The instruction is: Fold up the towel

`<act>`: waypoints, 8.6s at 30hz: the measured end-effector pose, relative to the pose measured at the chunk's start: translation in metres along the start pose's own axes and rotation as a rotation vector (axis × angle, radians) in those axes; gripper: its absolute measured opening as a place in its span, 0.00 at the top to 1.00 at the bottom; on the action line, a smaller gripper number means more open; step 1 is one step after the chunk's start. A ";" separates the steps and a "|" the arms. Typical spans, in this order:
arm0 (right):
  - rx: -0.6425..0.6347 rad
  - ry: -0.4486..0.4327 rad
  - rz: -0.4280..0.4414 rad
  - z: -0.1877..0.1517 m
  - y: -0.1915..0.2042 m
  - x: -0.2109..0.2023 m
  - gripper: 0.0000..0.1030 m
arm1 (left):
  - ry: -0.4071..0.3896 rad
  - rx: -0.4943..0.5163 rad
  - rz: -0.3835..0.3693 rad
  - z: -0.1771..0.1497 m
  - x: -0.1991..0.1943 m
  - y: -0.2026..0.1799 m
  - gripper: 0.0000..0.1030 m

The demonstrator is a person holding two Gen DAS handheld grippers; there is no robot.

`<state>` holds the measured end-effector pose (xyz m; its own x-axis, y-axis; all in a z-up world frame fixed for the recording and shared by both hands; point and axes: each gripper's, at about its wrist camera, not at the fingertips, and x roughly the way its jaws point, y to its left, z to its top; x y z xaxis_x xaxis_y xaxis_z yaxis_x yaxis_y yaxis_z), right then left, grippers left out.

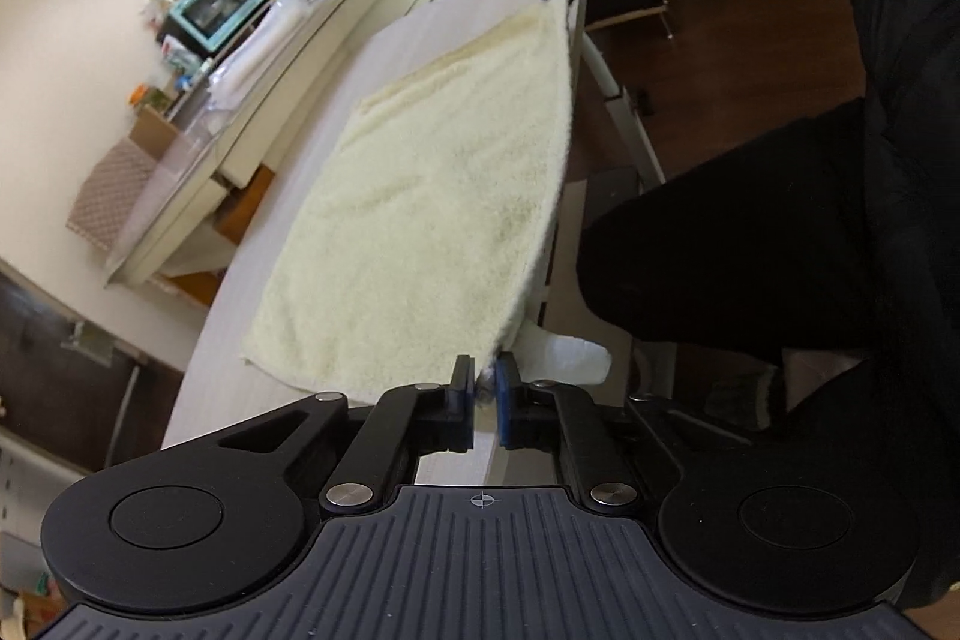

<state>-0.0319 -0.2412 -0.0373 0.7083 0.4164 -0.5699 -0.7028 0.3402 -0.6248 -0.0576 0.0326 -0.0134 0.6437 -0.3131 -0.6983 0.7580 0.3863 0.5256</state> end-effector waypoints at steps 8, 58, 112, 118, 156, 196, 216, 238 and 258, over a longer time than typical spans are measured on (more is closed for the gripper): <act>0.131 -0.057 0.105 -0.002 -0.018 -0.022 0.93 | -0.011 -0.137 -0.017 0.006 -0.031 0.032 0.94; 0.771 0.065 0.307 -0.025 -0.207 0.163 0.73 | 0.163 -0.621 0.041 -0.030 0.129 0.212 0.72; -0.078 0.000 -0.013 0.216 0.063 0.138 0.80 | 0.094 -0.751 0.244 -0.117 0.017 0.200 0.28; -0.014 -0.046 0.040 0.204 0.054 0.126 0.95 | 0.075 -0.614 0.228 -0.105 0.014 0.172 0.28; 0.321 -0.242 0.283 0.085 0.004 -0.015 0.71 | -0.048 0.080 -0.149 0.000 0.041 0.041 0.94; 0.784 -0.235 0.306 0.033 -0.092 0.011 0.96 | 0.149 -0.363 -0.320 0.110 0.072 0.125 0.93; 1.141 -0.142 0.369 -0.044 -0.176 0.115 0.96 | 0.230 -0.483 -0.351 0.122 0.187 0.188 0.93; 0.947 -0.096 0.134 -0.025 -0.155 0.111 0.83 | 0.154 -0.599 -0.245 0.096 0.191 0.201 0.73; 0.799 -0.171 0.123 0.003 -0.104 0.061 0.81 | 0.096 -0.694 -0.157 0.077 0.164 0.203 0.62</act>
<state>0.0844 -0.2492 -0.0052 0.6488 0.5905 -0.4800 -0.6555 0.7541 0.0417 0.2099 -0.0070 0.0161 0.4960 -0.3447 -0.7970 0.5786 0.8156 0.0073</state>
